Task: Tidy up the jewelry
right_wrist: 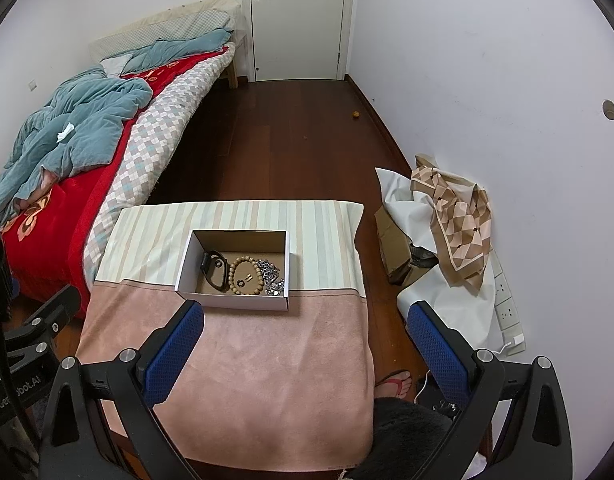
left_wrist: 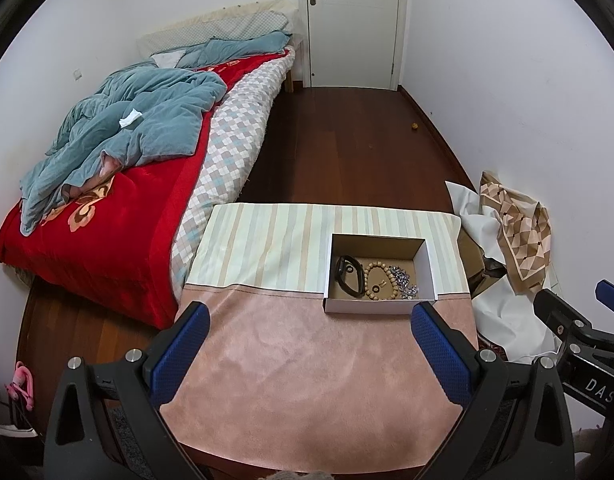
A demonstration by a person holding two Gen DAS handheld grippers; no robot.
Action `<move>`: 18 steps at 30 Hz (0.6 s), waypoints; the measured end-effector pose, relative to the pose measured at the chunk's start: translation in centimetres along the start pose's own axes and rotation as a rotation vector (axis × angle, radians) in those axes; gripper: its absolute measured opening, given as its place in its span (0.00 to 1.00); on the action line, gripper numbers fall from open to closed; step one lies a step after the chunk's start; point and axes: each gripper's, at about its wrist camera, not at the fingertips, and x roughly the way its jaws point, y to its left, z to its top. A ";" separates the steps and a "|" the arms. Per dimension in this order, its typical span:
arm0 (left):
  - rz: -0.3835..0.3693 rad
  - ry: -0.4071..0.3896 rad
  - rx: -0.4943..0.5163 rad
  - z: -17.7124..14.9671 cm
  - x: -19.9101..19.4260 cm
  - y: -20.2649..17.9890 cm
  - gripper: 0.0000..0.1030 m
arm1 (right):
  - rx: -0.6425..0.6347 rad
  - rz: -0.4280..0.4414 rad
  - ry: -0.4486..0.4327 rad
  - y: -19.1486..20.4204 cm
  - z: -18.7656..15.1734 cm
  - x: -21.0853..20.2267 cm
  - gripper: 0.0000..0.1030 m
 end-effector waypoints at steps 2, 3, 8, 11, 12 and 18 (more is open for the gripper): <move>-0.003 0.002 0.000 0.0 0.0 0.0 1.00 | -0.001 0.000 0.000 0.0 0.0 0.0 1.00; -0.003 0.003 -0.001 0.0 0.0 0.0 1.00 | -0.001 0.000 0.000 0.0 0.0 0.0 1.00; -0.001 0.004 -0.002 -0.3 0.0 -0.1 1.00 | 0.000 0.000 0.000 0.0 -0.1 0.1 1.00; -0.002 0.003 -0.004 -0.4 -0.1 -0.1 1.00 | 0.000 0.000 0.001 0.0 -0.1 0.1 1.00; -0.002 0.003 -0.003 -0.3 0.0 -0.1 1.00 | -0.001 0.000 0.002 0.0 -0.1 0.1 1.00; -0.002 0.003 -0.004 -0.5 -0.1 -0.2 1.00 | -0.001 -0.003 0.002 0.1 -0.4 0.1 1.00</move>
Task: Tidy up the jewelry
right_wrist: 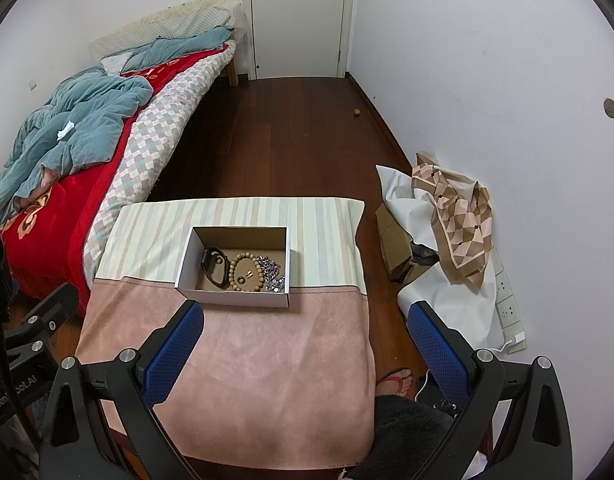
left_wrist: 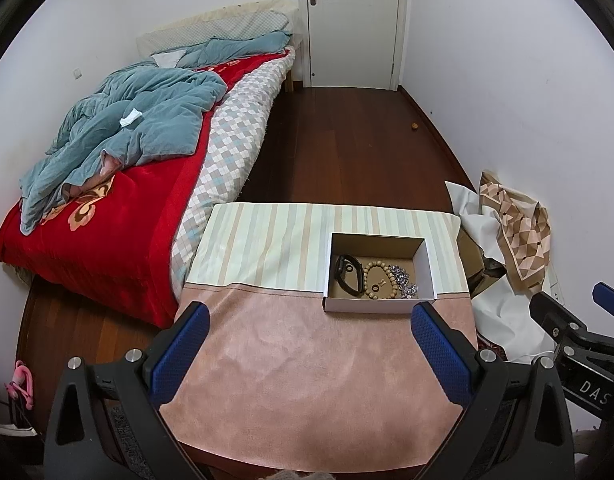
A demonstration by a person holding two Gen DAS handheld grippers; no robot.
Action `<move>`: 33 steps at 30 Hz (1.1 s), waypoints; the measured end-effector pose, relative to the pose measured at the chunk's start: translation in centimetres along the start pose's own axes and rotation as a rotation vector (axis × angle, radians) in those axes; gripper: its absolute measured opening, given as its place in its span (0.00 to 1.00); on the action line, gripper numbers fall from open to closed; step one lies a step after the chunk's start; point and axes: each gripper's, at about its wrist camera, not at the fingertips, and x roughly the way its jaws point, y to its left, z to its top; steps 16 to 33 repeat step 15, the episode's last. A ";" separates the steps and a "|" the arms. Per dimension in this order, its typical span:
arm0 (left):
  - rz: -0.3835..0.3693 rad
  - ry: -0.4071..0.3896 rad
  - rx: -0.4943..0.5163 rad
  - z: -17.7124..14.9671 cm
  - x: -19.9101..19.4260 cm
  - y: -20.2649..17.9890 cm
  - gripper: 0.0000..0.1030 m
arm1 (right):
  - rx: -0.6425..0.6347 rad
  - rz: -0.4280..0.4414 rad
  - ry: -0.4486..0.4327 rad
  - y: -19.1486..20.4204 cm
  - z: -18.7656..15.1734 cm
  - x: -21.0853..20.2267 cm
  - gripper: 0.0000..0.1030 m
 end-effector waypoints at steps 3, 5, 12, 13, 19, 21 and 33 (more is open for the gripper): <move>0.001 -0.001 0.001 0.0 0.0 0.0 1.00 | 0.001 0.002 0.000 0.0 -0.2 0.1 1.00; 0.003 -0.001 0.001 0.0 0.0 0.0 1.00 | 0.000 0.003 0.000 0.0 -0.2 0.1 1.00; 0.003 -0.001 -0.014 0.0 -0.1 0.0 1.00 | 0.000 0.003 0.002 0.1 -0.3 0.0 1.00; 0.002 -0.003 -0.017 0.0 -0.2 0.0 1.00 | 0.000 0.003 0.001 0.1 -0.3 0.0 1.00; 0.002 -0.003 -0.015 0.2 -0.3 0.0 1.00 | 0.001 0.003 0.001 0.0 -0.2 0.1 1.00; 0.002 -0.003 -0.015 0.2 -0.3 0.0 1.00 | 0.001 0.003 0.001 0.0 -0.2 0.1 1.00; 0.002 -0.003 -0.015 0.2 -0.3 0.0 1.00 | 0.001 0.003 0.001 0.0 -0.2 0.1 1.00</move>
